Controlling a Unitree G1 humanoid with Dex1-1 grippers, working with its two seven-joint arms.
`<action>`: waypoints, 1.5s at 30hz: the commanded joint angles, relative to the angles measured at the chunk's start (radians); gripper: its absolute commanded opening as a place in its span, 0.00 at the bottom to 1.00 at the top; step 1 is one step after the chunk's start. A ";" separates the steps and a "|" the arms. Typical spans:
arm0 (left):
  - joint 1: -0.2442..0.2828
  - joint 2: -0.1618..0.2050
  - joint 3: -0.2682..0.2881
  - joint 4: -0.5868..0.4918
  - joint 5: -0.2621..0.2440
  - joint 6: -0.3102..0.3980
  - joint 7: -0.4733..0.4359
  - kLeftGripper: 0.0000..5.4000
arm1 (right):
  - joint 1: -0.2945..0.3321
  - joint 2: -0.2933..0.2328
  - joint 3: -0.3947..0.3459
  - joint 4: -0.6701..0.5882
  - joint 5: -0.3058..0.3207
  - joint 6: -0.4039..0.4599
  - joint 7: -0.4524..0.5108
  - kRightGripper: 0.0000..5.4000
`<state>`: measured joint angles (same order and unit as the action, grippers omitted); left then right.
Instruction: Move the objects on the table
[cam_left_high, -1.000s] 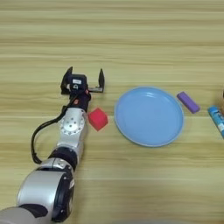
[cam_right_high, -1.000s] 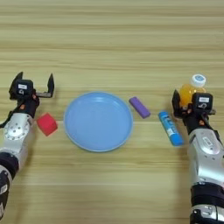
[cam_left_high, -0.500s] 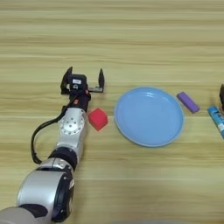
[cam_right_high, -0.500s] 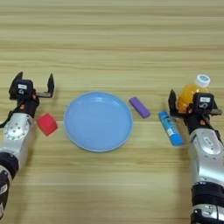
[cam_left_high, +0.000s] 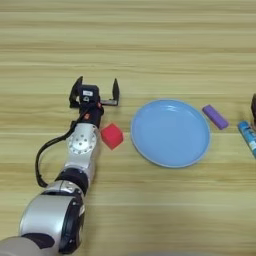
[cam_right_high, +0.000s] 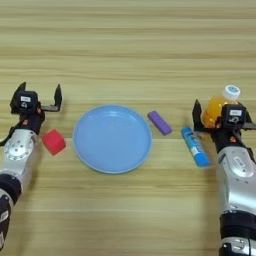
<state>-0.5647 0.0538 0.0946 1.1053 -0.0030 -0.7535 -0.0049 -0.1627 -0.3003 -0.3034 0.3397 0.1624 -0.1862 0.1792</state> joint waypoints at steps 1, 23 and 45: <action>-0.012 0.006 -0.002 0.006 0.011 -0.007 0.001 1.00 | 0.043 0.006 0.010 -0.044 -0.002 0.009 0.001 0.99; -0.016 0.004 -0.001 0.008 0.010 -0.005 0.001 1.00 | 0.304 0.029 0.022 -0.262 0.024 0.089 0.022 0.99; -0.013 0.001 -0.004 0.003 0.014 -0.007 0.006 1.00 | 0.377 0.047 0.089 -0.335 0.033 0.181 0.074 0.99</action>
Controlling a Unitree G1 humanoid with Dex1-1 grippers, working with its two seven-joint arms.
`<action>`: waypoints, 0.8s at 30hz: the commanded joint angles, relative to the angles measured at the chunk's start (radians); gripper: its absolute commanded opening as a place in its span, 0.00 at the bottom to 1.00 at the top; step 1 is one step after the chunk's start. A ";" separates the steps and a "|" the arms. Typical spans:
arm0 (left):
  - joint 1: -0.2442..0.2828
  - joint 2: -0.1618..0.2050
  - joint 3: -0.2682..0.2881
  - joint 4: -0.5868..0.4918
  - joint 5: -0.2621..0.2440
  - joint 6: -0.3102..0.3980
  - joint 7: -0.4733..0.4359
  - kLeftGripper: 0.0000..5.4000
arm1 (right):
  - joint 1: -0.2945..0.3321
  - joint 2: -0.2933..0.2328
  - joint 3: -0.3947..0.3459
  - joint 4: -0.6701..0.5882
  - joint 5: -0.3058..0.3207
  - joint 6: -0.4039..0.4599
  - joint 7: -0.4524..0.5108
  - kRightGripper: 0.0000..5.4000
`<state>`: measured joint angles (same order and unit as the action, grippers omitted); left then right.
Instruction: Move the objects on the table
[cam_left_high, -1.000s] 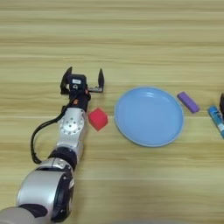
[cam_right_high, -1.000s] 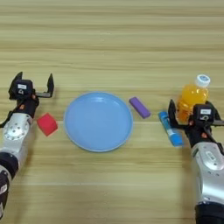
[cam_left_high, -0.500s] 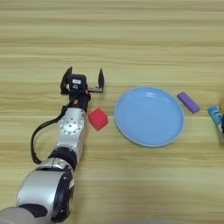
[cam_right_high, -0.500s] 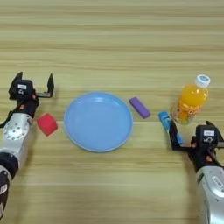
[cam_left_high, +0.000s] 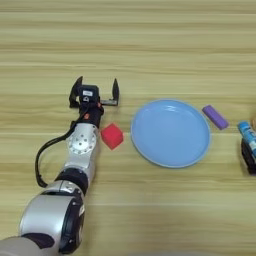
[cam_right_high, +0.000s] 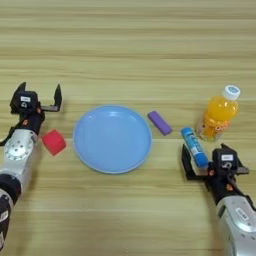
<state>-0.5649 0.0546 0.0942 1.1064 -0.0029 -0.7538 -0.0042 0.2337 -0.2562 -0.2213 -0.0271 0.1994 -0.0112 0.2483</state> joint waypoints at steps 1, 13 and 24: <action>-0.013 0.000 -0.004 0.002 0.014 -0.007 0.006 1.00 | -0.022 0.003 0.007 0.038 -0.005 0.005 0.005 0.99; -0.012 0.000 -0.005 0.001 0.015 -0.007 0.007 1.00 | -0.070 0.004 0.047 0.119 -0.022 0.021 0.007 0.99; -0.014 -0.001 -0.005 0.003 0.015 -0.007 0.008 1.00 | -0.062 -0.013 0.075 0.136 -0.061 0.032 0.010 0.81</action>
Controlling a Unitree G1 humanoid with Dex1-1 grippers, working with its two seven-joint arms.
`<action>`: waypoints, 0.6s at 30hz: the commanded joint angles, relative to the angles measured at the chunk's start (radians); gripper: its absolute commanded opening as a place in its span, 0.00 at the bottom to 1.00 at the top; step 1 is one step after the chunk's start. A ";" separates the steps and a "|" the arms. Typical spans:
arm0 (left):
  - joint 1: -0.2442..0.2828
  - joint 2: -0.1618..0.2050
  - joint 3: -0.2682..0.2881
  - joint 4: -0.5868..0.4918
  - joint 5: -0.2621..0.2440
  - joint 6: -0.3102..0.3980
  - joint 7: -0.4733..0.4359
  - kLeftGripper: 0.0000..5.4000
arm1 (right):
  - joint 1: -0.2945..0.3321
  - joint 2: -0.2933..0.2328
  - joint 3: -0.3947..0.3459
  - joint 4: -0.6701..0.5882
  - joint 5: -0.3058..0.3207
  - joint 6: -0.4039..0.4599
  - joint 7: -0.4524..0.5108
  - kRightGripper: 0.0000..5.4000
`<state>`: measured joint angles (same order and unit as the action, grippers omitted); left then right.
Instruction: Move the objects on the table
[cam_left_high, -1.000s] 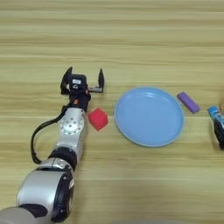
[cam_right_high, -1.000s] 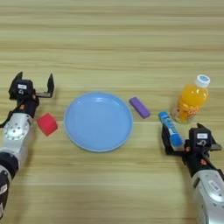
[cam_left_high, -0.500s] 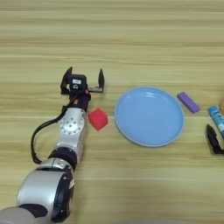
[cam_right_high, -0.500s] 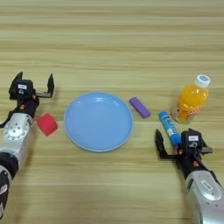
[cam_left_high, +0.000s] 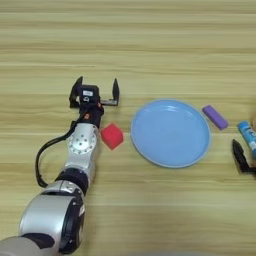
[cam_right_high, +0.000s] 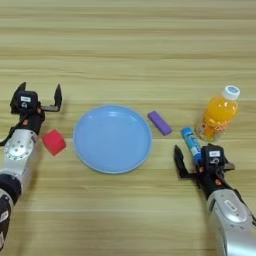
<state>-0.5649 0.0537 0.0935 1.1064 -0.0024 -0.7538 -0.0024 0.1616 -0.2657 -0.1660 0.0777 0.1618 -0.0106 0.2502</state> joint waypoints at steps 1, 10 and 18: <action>-0.014 0.000 -0.004 0.003 0.014 -0.007 0.006 1.00 | 0.012 -0.004 0.023 0.031 -0.026 0.033 0.008 0.81; -0.014 0.001 -0.004 0.003 0.015 -0.007 0.007 1.00 | 0.017 -0.005 0.035 0.022 -0.029 0.035 0.010 0.64; -0.016 0.001 -0.004 0.006 0.015 -0.006 0.007 1.00 | 0.012 -0.005 0.043 0.026 -0.032 0.030 0.013 0.46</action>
<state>-0.5649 0.0537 0.0936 1.1064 -0.0022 -0.7538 -0.0021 0.1608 -0.2745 -0.1438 0.0767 0.1456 -0.0105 0.2517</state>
